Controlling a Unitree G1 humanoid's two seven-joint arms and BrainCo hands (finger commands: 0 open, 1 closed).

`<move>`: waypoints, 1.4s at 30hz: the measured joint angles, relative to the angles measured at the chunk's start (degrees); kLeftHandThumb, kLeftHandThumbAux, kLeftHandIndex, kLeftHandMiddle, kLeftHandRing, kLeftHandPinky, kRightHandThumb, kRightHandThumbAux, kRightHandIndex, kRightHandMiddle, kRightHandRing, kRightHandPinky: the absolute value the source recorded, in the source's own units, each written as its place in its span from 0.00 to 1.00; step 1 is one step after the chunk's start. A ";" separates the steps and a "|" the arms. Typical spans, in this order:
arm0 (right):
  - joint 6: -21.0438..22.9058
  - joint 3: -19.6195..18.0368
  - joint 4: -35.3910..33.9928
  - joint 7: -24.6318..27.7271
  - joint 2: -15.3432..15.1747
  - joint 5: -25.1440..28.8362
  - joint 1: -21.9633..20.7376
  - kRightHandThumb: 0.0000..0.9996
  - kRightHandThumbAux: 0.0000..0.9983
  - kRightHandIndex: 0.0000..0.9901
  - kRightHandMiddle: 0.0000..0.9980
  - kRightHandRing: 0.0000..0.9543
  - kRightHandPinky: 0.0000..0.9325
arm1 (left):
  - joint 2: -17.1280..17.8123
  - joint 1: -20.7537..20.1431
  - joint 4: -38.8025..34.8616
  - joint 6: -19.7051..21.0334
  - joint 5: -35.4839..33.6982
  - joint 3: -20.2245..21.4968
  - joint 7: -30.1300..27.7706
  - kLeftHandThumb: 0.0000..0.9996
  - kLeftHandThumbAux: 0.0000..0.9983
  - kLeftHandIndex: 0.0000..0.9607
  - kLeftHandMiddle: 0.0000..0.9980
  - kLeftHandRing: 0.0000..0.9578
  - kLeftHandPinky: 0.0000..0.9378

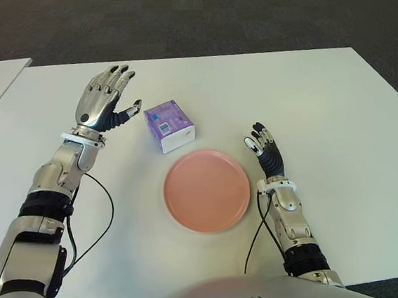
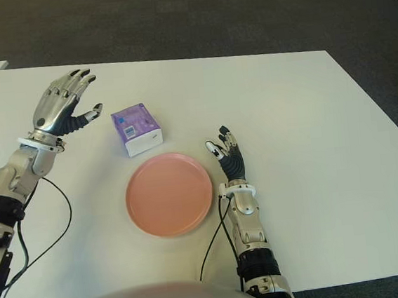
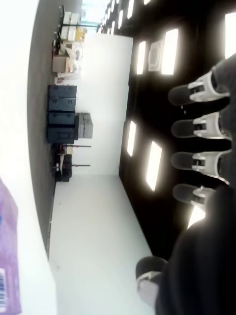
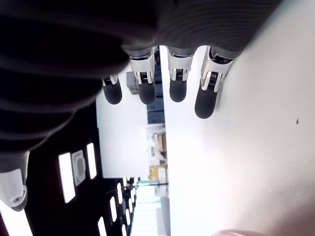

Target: Put the tissue paper into the plate.

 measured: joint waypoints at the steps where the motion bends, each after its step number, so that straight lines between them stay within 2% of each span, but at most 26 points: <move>1: -0.03 0.00 0.15 -0.06 0.02 -0.01 -0.07 0.51 0.52 0.00 0.00 0.00 0.01 | 0.58 -0.63 0.21 -0.01 0.76 -0.81 0.02 0.45 0.17 0.00 0.00 0.00 0.00; 6: -0.48 -0.03 1.03 -0.30 0.06 -0.01 -0.44 0.52 0.53 0.00 0.00 0.00 0.01 | 2.67 -4.51 2.86 0.11 4.72 -4.33 1.62 0.42 0.19 0.00 0.00 0.00 0.00; 12: -0.96 -0.03 1.99 -0.37 0.06 -0.01 -1.25 0.50 0.53 0.00 0.00 0.00 0.00 | 3.39 -9.42 7.20 0.41 9.65 -9.73 5.61 0.37 0.21 0.00 0.00 0.00 0.00; 22: -1.61 -0.01 3.42 -0.59 0.18 -0.03 -2.40 0.51 0.51 0.00 0.00 0.00 0.00 | 1.84 -20.74 18.58 5.23 26.08 -26.29 16.65 0.38 0.23 0.00 0.00 0.00 0.00; 25: -1.76 0.03 3.60 -0.68 0.20 -0.03 -2.50 0.50 0.51 0.00 0.00 0.00 0.00 | 1.57 -23.84 21.51 5.58 29.67 -30.98 18.91 0.37 0.23 0.00 0.00 0.00 0.00; 33: -1.98 0.08 3.75 -0.77 0.21 -0.03 -2.50 0.50 0.50 0.00 0.00 0.00 0.01 | 0.42 -29.87 28.79 4.59 33.39 -39.47 22.12 0.30 0.25 0.00 0.00 0.00 0.00; 42: -2.77 0.09 4.28 -0.79 0.21 -0.03 -2.51 0.50 0.51 0.00 0.00 0.00 0.02 | -1.20 -34.08 35.45 4.39 35.03 -46.44 26.12 0.26 0.28 0.00 0.00 0.00 0.00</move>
